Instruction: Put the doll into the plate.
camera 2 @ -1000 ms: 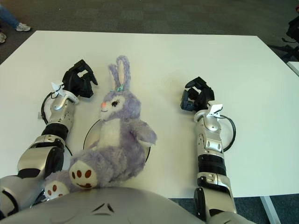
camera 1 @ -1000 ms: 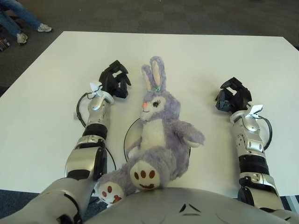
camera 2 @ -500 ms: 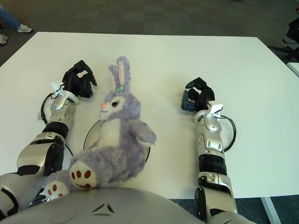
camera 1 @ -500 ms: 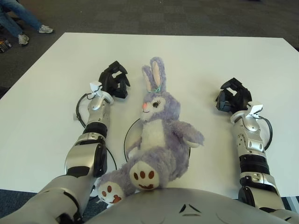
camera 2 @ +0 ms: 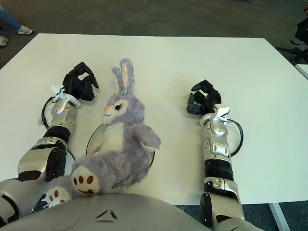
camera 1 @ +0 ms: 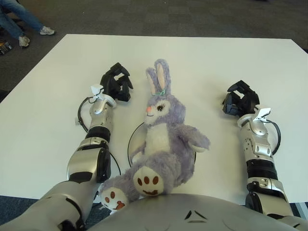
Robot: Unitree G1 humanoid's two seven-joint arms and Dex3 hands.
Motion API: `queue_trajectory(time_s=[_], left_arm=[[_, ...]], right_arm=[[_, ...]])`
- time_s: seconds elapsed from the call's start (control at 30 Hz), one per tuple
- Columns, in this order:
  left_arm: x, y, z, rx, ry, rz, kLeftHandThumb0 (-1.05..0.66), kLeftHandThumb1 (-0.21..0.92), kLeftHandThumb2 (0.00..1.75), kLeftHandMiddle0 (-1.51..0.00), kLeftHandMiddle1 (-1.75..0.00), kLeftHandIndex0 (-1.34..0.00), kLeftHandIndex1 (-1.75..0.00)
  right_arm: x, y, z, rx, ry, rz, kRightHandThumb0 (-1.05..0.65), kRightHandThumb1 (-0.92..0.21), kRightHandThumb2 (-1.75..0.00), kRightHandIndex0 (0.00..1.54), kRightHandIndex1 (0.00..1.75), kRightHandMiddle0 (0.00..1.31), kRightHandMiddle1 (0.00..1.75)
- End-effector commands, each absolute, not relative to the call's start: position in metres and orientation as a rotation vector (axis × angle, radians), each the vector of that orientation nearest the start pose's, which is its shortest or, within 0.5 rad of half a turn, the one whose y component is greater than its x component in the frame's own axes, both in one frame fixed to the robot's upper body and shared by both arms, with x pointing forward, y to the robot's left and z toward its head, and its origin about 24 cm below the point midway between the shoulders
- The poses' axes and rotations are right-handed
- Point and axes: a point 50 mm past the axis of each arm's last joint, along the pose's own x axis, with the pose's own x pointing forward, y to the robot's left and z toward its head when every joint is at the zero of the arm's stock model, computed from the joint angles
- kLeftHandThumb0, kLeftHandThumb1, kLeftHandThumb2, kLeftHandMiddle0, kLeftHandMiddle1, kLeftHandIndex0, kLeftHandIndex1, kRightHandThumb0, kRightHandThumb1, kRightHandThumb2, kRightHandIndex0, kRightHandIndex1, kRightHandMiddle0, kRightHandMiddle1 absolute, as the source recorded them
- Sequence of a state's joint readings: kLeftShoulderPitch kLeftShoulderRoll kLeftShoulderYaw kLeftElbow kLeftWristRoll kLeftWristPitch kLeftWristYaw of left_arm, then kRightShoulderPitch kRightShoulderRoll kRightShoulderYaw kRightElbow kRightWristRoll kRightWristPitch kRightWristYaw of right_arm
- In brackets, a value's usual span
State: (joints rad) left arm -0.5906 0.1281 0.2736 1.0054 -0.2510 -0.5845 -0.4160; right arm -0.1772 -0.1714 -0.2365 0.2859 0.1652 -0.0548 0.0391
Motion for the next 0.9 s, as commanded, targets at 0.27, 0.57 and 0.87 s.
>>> queue_trajectory(time_s=[0.27,0.57,0.87], left_arm=[[0.315,0.187,0.019,-0.186,-0.174,-0.137,-0.01,-0.10,1.75,-0.94,-1.75,-0.75,-1.60],[0.309,0.185,0.021,-0.153,-0.219,-0.140,-0.01,-0.10,1.75,-0.94,-1.75,-0.75,-1.61],[0.307,0.186,0.023,-0.193,-0.237,-0.113,-0.01,-0.10,1.75,-0.94,-1.75,-0.76,-1.61]], right_arm=[[0.268,-0.234,0.014,0.053,0.150,-0.217,-0.01,-0.12,-1.51,0.72,1.75,0.64,1.60],[0.265,-0.235,0.014,0.053,0.146,-0.227,-0.01,-0.12,-1.50,0.71,1.75,0.65,1.60],[0.263,-0.237,0.015,0.050,0.147,-0.226,-0.01,-0.12,-1.49,0.71,1.75,0.65,1.59]])
